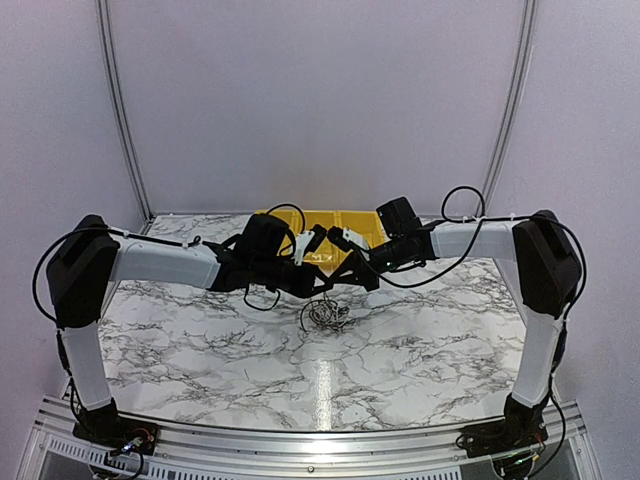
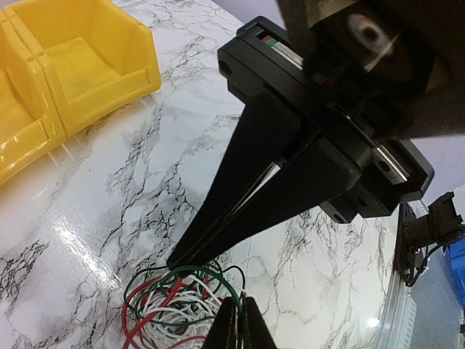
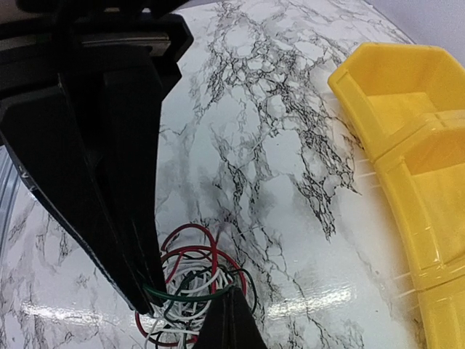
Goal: Untangle the cables
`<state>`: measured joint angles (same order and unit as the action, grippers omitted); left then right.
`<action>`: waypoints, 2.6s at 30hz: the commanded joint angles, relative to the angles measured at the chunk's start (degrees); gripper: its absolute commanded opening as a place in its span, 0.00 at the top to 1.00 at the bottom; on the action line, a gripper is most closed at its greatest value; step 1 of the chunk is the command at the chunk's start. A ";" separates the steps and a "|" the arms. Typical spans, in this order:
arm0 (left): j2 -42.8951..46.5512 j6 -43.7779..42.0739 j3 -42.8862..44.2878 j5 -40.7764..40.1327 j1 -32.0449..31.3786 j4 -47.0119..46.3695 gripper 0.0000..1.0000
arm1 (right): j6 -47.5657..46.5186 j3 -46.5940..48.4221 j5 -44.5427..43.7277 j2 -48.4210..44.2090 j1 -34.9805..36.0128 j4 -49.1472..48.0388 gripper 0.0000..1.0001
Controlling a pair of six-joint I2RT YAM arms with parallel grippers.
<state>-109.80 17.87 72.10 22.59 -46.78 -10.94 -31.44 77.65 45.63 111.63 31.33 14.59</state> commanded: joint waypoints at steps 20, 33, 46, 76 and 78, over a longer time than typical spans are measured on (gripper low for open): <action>4.10 7.49 -8.27 -14.81 -0.02 -3.02 1.00 | 12.75 0.05 -8.05 5.47 2.57 -5.53 0.46; 5.08 9.15 -9.70 -15.42 -0.06 -5.16 1.00 | 17.26 3.26 -7.61 11.40 5.11 -4.61 0.37; 20.21 10.01 -14.76 -20.68 -0.15 -5.58 1.00 | 21.40 6.23 -15.41 17.85 5.37 -1.47 0.43; 29.03 9.01 -15.94 -23.36 -1.13 -0.51 1.00 | 14.64 0.62 -12.08 -0.52 3.98 -1.15 0.37; 29.13 10.59 -18.13 -28.48 -1.40 -0.91 1.00 | 16.98 1.78 -12.90 0.29 5.08 -1.75 0.36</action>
<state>-80.90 25.89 56.66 -1.67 -47.46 -8.78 -17.15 78.41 33.08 113.36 35.07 14.92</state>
